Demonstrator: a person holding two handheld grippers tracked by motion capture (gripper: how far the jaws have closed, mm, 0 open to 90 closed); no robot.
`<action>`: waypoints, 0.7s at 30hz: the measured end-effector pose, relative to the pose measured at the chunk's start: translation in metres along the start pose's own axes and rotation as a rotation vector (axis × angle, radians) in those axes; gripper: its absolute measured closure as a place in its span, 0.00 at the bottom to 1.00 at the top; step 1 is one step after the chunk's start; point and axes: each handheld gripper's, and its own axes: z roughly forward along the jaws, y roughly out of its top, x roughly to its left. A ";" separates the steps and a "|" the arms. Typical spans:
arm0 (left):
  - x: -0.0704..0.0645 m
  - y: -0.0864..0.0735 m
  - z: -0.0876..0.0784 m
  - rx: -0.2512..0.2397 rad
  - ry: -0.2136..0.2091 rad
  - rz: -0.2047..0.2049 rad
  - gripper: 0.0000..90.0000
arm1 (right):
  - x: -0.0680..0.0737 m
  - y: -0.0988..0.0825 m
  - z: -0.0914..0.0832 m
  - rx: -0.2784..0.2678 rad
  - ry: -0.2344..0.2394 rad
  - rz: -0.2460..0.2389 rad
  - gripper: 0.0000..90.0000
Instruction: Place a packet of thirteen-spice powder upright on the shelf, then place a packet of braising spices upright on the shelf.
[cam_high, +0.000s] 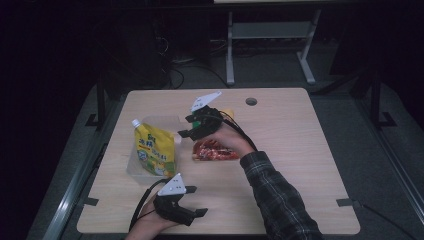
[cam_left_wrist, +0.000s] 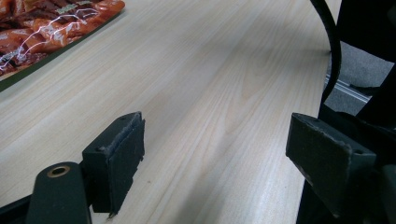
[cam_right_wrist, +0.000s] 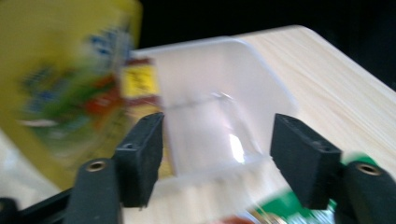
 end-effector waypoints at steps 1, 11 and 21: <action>0.000 0.000 0.000 0.000 0.001 0.003 0.21 | -0.004 -0.003 -0.002 0.013 -0.034 0.021 0.46; 0.000 0.000 -0.001 0.002 0.003 0.004 0.21 | -0.038 -0.038 0.006 0.079 -0.166 0.175 1.00; 0.000 0.000 0.001 0.002 -0.005 0.006 0.21 | -0.064 -0.070 0.028 0.172 -0.269 0.213 1.00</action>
